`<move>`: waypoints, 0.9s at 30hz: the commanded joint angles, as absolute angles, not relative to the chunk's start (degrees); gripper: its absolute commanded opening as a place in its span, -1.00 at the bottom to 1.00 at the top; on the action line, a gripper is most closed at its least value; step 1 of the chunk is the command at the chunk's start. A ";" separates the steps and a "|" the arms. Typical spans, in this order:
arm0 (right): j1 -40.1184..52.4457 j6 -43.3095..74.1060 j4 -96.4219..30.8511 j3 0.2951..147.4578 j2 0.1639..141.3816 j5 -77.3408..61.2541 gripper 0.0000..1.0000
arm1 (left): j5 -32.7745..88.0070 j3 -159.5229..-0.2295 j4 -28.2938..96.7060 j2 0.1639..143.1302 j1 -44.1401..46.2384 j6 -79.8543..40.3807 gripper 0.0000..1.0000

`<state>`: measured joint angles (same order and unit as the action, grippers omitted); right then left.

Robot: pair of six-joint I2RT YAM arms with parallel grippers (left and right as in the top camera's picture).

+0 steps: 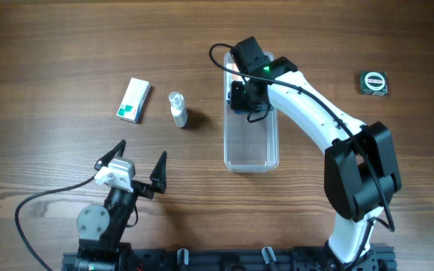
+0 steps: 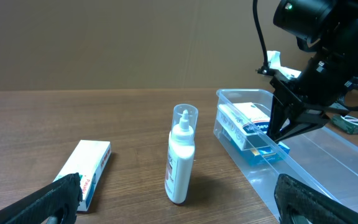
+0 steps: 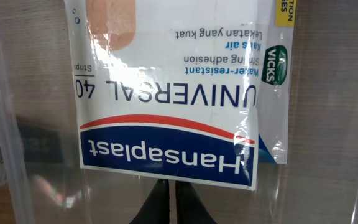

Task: Pack container
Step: 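Lower the box into the container beside the pack and release, then move right gripper to the small green Zam-Buk box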

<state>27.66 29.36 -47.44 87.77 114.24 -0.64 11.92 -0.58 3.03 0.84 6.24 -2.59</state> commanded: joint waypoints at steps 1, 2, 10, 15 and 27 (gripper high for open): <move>27.44 30.00 -47.18 87.74 115.09 1.04 -0.88 | 12.60 -0.32 3.25 0.49 5.87 -1.74 1.00; 27.35 29.98 -47.18 87.74 115.09 1.04 -0.89 | 12.62 -0.32 3.25 0.49 5.87 -1.74 1.00; 25.65 30.00 -47.11 87.74 115.09 1.02 -0.88 | 12.60 -0.32 3.25 0.49 5.87 -1.74 1.00; 25.36 28.38 -48.31 89.27 114.80 -2.02 -0.89 | 12.60 -0.32 3.25 0.49 5.87 -1.74 1.00; 25.36 27.38 -51.33 93.08 108.55 -5.02 -0.88 | 12.60 -0.32 3.25 0.49 5.87 -1.74 0.99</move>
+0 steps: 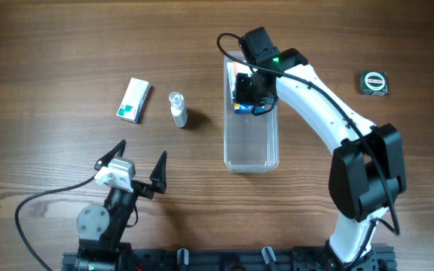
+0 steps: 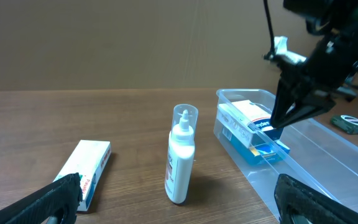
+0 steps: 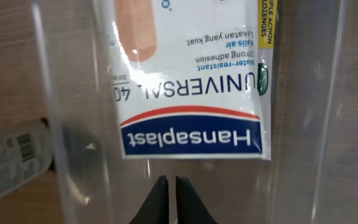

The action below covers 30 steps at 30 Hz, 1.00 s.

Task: Pack container
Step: 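Move right gripper to the small green Zam-Buk box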

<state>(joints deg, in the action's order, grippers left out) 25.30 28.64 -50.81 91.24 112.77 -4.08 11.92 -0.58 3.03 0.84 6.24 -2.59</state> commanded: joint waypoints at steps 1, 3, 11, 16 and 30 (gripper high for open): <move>25.32 26.96 -51.48 93.08 107.20 -4.71 -0.86 | 12.62 -0.32 3.25 0.49 5.87 -1.74 1.00; 24.86 27.00 -52.03 93.12 104.47 -2.55 -0.83 | 12.60 -0.32 3.25 0.49 5.87 -1.74 1.00; 10.94 17.47 -55.13 93.12 86.67 13.28 -0.09 | 12.62 -0.32 3.25 0.49 5.87 -1.74 1.00; -1.65 8.78 -54.57 93.10 86.19 15.03 0.76 | 12.60 -0.32 3.25 0.49 5.87 -1.74 0.99; -15.99 -18.33 -45.39 93.10 95.07 0.86 0.99 | 12.60 -0.32 3.25 0.49 5.87 -1.74 1.00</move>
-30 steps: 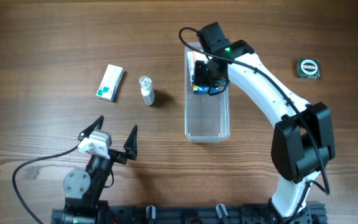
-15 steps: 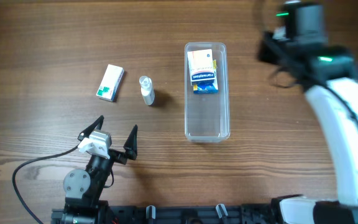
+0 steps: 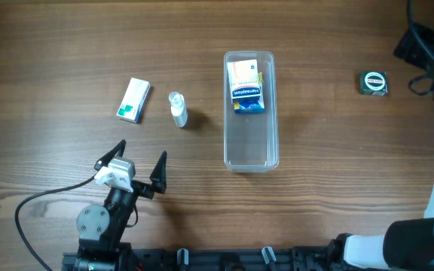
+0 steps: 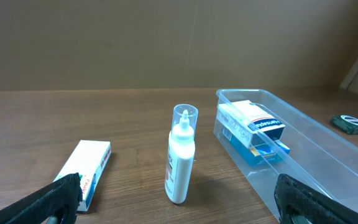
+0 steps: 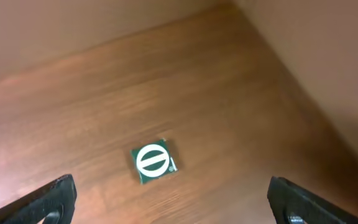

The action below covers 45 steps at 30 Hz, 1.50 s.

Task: Pack container
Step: 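Move right gripper to the small green Zam-Buk box, then lower right gripper and grasp the Zam-Buk box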

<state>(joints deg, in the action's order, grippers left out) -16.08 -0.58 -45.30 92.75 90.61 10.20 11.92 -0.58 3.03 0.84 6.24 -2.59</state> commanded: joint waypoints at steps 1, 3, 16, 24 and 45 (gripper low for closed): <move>-15.99 -18.41 -44.84 93.10 96.49 1.02 0.99 | 12.60 -0.32 3.25 0.49 5.87 -1.74 1.00; -16.01 -18.74 -43.38 93.10 99.68 1.21 0.99 | 12.60 -0.32 3.25 0.49 5.87 -1.74 1.00; -17.39 -22.31 -36.69 93.10 113.25 2.61 0.99 | 12.60 -0.32 3.25 0.49 5.87 -1.74 1.00; -18.24 -14.94 -35.31 93.10 117.56 -1.30 0.96 | 12.62 -0.32 3.25 0.49 5.87 -1.74 1.00; -19.05 -14.87 -37.76 93.08 123.61 -0.93 0.91 | 12.62 -0.32 3.25 0.49 5.87 -1.74 1.00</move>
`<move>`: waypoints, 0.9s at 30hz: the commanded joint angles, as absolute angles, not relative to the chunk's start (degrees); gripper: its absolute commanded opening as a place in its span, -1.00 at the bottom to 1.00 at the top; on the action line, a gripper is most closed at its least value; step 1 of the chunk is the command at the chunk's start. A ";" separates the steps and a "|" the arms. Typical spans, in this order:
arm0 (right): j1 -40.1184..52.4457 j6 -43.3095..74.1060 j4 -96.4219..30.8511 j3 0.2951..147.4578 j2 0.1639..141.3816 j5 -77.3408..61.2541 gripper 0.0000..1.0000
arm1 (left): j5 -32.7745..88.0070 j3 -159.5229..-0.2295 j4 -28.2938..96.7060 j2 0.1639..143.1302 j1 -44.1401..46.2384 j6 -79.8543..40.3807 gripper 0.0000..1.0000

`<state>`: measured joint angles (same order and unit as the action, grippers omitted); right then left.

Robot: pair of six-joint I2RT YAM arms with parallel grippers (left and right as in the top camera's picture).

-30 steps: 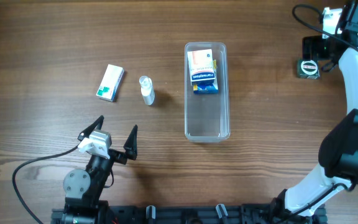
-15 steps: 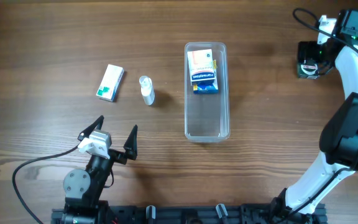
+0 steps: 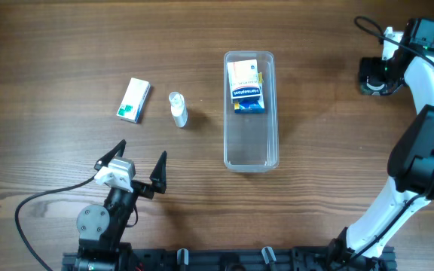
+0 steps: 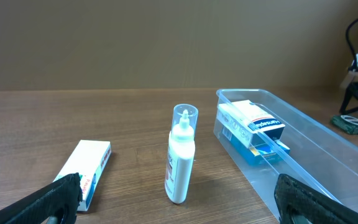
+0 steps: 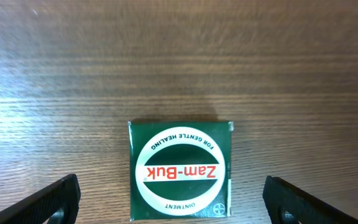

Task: Pack container
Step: 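Lower right gripper and grasp the Zam-Buk box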

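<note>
A clear plastic container (image 3: 252, 147) lies mid-table with a Hansaplast plaster box (image 3: 246, 86) in its far end. A green Zam-Buk ointment box (image 5: 180, 170) lies on the wood at the far right. My right gripper (image 5: 173, 205) hangs open just above it, a fingertip on either side. In the overhead view the right gripper (image 3: 373, 75) covers the green box. A white dropper bottle (image 3: 178, 110) stands left of the container, and a white and green carton (image 3: 133, 100) lies further left. My left gripper (image 3: 139, 165) rests open near the front edge, holding nothing.
The right arm (image 3: 420, 113) reaches along the table's right side from the front. A black cable (image 3: 44, 203) loops by the left arm's base. The container's near half holds nothing.
My right gripper was open high over the far right corner with the green box small below. Now it is low, right over that box. Left arm unchanged.
My right gripper was shut inside the container's far end beside the plaster box. It was still there, a little further back, a moment later. Then it was open and far off at the right, with the plaster box left in the container, and now sits over the green ointment box.
</note>
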<state>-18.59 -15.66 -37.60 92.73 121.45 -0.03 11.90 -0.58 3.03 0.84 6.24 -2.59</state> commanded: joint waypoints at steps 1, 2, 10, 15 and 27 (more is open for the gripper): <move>-19.11 -14.90 -37.71 93.08 123.72 -0.91 0.92 | 12.60 -0.32 3.25 0.49 5.87 -1.74 1.00; -19.16 -14.96 -37.67 93.08 123.81 -0.91 0.91 | 12.60 -0.32 3.25 0.49 5.87 -1.74 1.00; -19.53 -14.98 -36.88 92.18 124.77 0.69 0.92 | 12.60 -0.32 3.25 0.49 5.87 -1.74 0.99; -19.55 -15.22 -36.84 92.18 126.26 -0.10 0.94 | 12.60 -0.32 3.25 0.49 5.87 -1.74 0.99; -19.55 -14.85 -36.21 92.18 127.55 -0.10 0.97 | 12.62 -0.32 3.25 0.49 5.87 -1.74 1.00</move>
<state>-19.25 -15.64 -36.71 92.71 126.69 0.05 11.92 -0.58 3.03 0.84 6.24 -2.59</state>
